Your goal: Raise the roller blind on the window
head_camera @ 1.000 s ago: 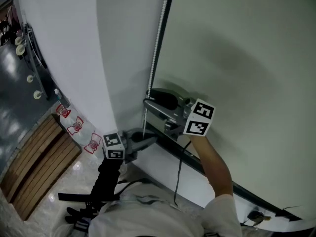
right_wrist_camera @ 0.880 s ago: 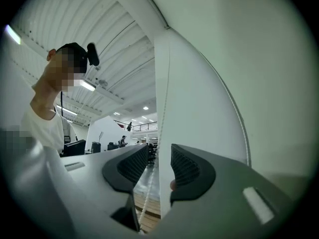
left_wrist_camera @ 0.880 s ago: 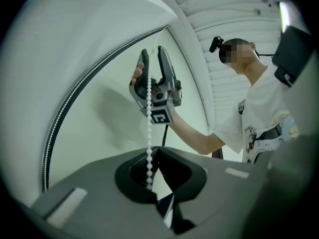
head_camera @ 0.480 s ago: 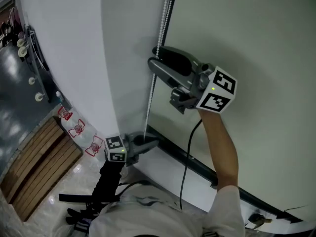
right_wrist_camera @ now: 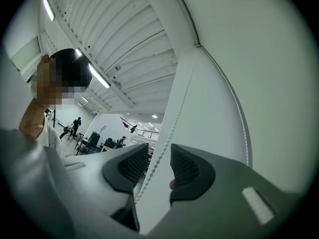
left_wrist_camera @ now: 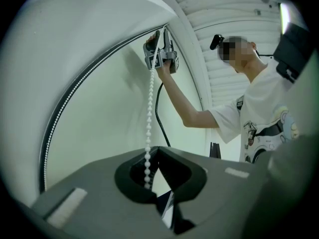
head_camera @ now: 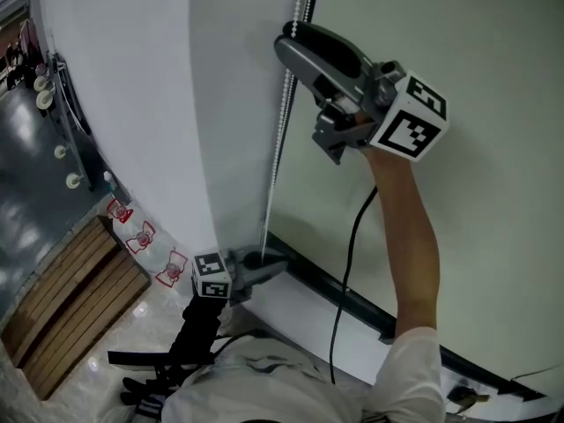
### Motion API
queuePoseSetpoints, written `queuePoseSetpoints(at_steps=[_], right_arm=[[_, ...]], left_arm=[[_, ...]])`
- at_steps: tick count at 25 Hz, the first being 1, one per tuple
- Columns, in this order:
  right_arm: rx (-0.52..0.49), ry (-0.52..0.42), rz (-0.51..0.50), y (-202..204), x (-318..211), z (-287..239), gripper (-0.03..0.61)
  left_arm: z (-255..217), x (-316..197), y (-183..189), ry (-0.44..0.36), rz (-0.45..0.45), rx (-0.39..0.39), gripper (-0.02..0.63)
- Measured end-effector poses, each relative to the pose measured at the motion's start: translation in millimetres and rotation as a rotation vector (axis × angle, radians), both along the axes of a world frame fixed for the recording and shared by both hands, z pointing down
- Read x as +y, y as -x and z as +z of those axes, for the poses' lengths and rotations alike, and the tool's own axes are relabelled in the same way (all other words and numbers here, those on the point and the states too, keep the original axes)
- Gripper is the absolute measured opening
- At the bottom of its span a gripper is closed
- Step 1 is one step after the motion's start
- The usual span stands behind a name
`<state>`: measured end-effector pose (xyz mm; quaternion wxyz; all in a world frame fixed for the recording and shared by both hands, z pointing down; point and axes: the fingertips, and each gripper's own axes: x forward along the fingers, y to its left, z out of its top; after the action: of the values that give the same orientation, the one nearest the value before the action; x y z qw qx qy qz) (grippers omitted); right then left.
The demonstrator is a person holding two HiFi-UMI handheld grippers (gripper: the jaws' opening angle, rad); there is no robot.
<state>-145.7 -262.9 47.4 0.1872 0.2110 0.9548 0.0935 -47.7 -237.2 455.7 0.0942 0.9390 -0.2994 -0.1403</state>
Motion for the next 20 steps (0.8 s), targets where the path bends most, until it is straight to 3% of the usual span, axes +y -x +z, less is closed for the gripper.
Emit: queuePoseSetpoints(at_steps=[5, 11, 17, 20], right_arm=[[-0.008, -0.011, 0.012, -2.0, -1.2, -14.4, 0.107], [0.007, 0.006, 0.038, 0.1, -4.2, -16.1, 0.021], [0.056, 0.104, -0.005, 1.2, -7.1, -11.8, 0.017], [0.057, 0.103, -0.008, 0.7, -5.4, -11.7, 0.014]], left_arm=[[3.5, 1.4, 1.0, 0.006, -0.002, 0.000, -0.002], [4.4, 2.2, 0.8, 0.006, 0.002, -0.002, -0.002], [6.2, 3.1, 2.3, 0.009, -0.001, -0.002, -0.002], [4.1, 2.4, 3.6, 0.009, -0.003, 0.003, -0.002]])
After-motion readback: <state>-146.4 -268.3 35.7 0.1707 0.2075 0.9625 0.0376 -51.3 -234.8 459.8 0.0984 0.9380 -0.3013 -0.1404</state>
